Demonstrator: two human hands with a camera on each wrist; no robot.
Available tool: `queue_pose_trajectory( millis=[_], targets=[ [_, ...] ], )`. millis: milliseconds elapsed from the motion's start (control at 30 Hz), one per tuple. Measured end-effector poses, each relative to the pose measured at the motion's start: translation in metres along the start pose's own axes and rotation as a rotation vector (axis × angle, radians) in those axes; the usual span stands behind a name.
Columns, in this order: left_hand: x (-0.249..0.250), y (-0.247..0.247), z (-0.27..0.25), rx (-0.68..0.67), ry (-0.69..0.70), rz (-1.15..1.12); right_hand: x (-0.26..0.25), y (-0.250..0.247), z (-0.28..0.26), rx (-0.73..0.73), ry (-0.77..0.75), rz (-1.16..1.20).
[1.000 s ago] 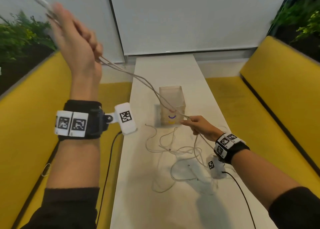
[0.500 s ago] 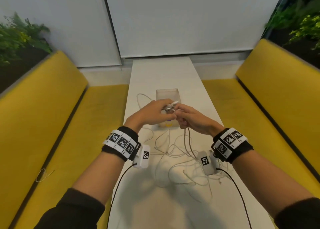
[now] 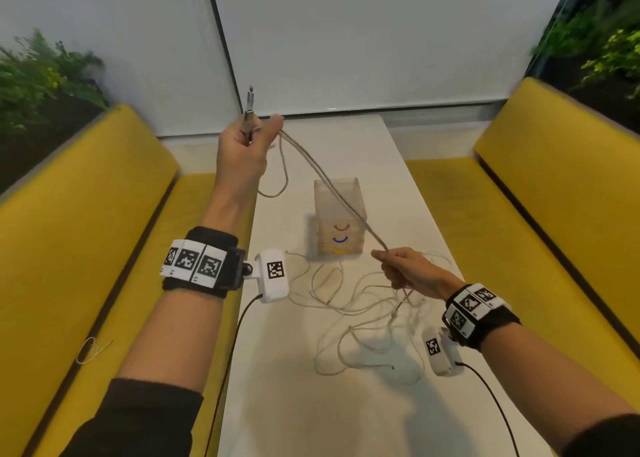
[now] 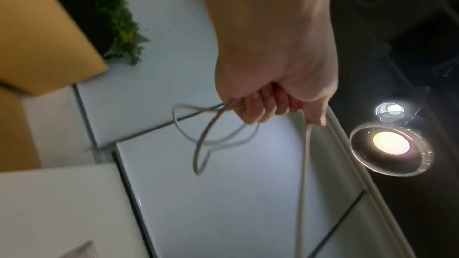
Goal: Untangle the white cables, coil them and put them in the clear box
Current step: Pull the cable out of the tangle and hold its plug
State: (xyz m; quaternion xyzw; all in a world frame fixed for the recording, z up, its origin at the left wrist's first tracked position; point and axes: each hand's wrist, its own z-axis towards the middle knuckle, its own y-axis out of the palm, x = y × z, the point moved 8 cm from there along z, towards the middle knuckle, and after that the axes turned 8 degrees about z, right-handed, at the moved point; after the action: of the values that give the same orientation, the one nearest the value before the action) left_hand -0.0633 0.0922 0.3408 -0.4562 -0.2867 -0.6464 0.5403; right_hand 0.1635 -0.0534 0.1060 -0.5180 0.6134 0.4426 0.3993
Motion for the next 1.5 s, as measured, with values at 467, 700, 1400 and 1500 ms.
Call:
queue_pose_trajectory(
  millis=[467,700,1400,1500],
  targets=[
    [0.019,-0.073,0.007,0.574,-0.031,-0.436,0.02,-0.037,-0.006,0.06,0.12,-0.431],
    [0.007,-0.021,0.002,0.167,-0.15,-0.181,-0.016,-0.023,-0.006,-0.029,-0.06,-0.506],
    [0.027,-0.068,0.003,0.565,-0.051,-0.572,0.008,-0.041,-0.008,0.159,-0.023,-0.359],
    [0.033,-0.074,0.004,0.549,-0.029,-0.572,0.022,-0.041,-0.008,0.068,0.019,-0.434]
  ],
)
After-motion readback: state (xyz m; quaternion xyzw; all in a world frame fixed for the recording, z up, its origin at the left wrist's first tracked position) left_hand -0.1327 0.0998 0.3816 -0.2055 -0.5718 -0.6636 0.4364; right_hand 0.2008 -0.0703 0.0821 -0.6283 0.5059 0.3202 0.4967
